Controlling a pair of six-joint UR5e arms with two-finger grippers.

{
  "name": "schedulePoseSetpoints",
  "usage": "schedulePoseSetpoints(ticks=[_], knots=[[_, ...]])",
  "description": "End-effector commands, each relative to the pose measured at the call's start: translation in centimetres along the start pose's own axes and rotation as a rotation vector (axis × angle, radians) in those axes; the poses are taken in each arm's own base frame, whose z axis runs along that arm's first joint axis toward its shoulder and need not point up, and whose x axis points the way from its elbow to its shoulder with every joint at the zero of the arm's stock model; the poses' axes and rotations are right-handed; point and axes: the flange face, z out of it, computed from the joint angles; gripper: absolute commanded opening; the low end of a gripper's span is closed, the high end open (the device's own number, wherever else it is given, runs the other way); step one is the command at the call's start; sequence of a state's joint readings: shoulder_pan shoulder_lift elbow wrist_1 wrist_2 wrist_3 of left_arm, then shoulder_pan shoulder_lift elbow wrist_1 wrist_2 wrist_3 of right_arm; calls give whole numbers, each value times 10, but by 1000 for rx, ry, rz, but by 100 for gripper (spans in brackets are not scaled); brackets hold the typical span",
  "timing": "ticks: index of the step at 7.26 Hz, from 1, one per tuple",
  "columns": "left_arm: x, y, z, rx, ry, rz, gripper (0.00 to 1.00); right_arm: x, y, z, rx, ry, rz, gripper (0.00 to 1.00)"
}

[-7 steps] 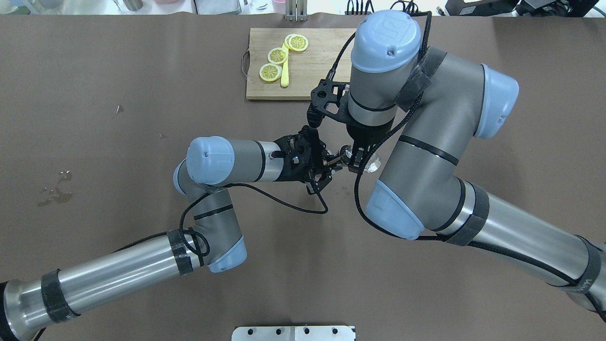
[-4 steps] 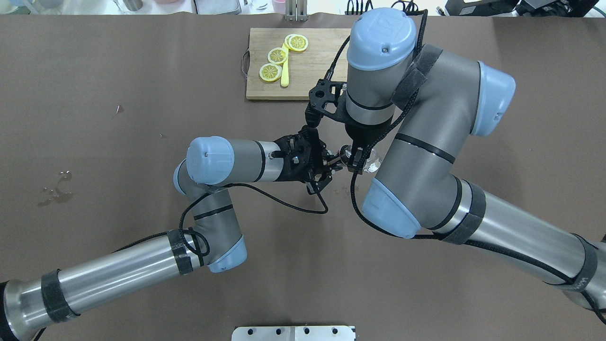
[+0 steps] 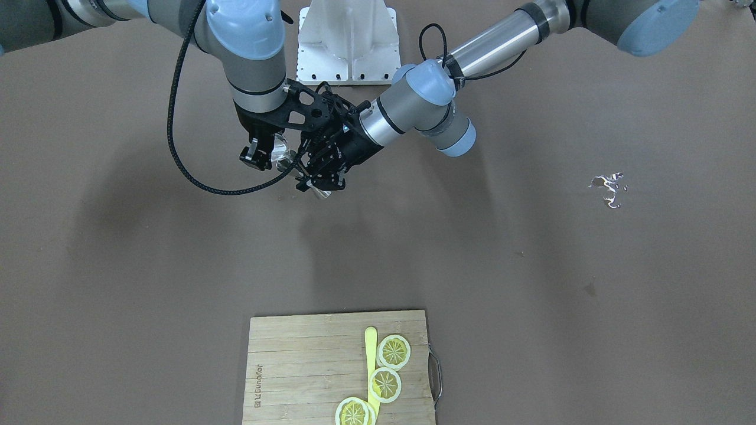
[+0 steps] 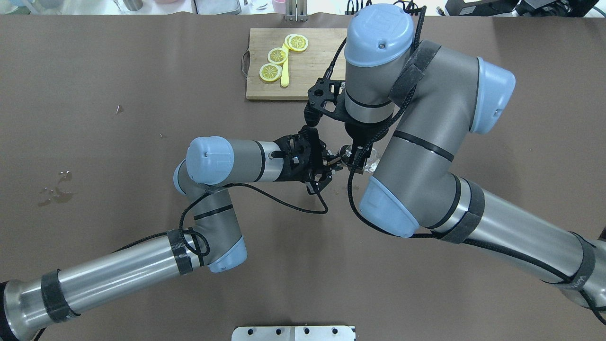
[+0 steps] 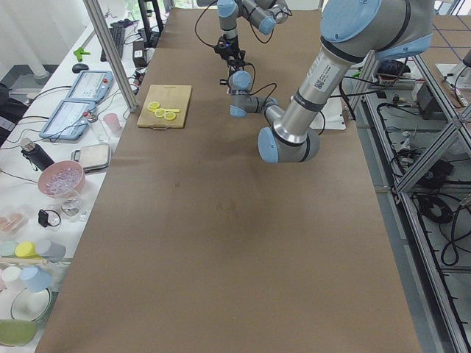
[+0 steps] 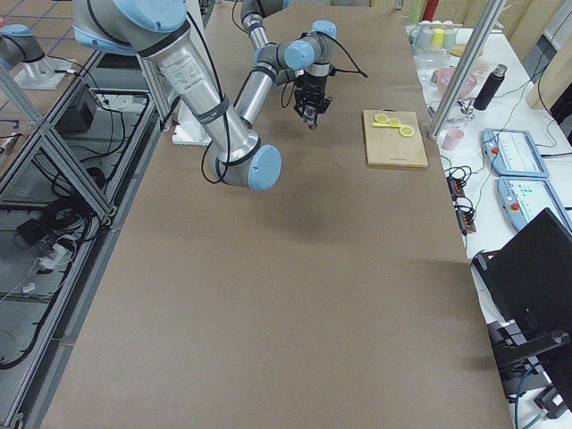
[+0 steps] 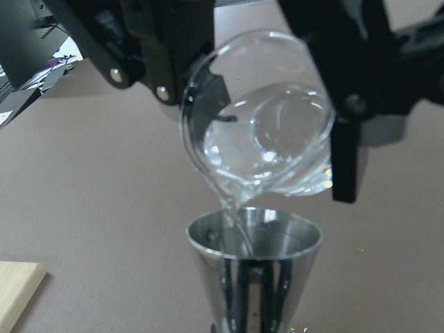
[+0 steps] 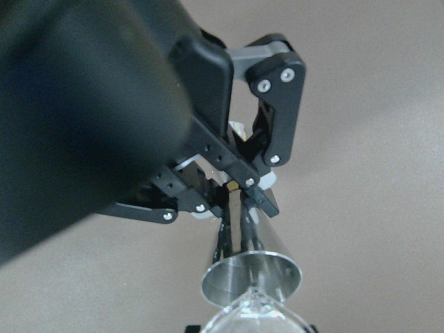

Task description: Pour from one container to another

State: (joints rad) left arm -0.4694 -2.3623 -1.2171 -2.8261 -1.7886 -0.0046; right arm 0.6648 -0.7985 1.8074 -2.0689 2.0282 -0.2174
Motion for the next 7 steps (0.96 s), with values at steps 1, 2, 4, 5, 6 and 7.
schedulePoseSetpoints(ticks=[1,2,4,5,6,7], knots=[[0,0,0,3,0,1,0,2,3,0,0,9,-4,0],[0,1,0,3,0,1,0,2,4,0,3,11,-5,0],[0,1,0,6,0,1,0,4,11,0,55,30,-12,0],[1,1,0,11,2,2,0,9,19,0,95,43,-19,0],[1,0,-1,20,2,4,0,15,36,-6,133,61,-21,0],[1,0,-1,20,2,4,0,20,64,-12,169,81,-11,0]])
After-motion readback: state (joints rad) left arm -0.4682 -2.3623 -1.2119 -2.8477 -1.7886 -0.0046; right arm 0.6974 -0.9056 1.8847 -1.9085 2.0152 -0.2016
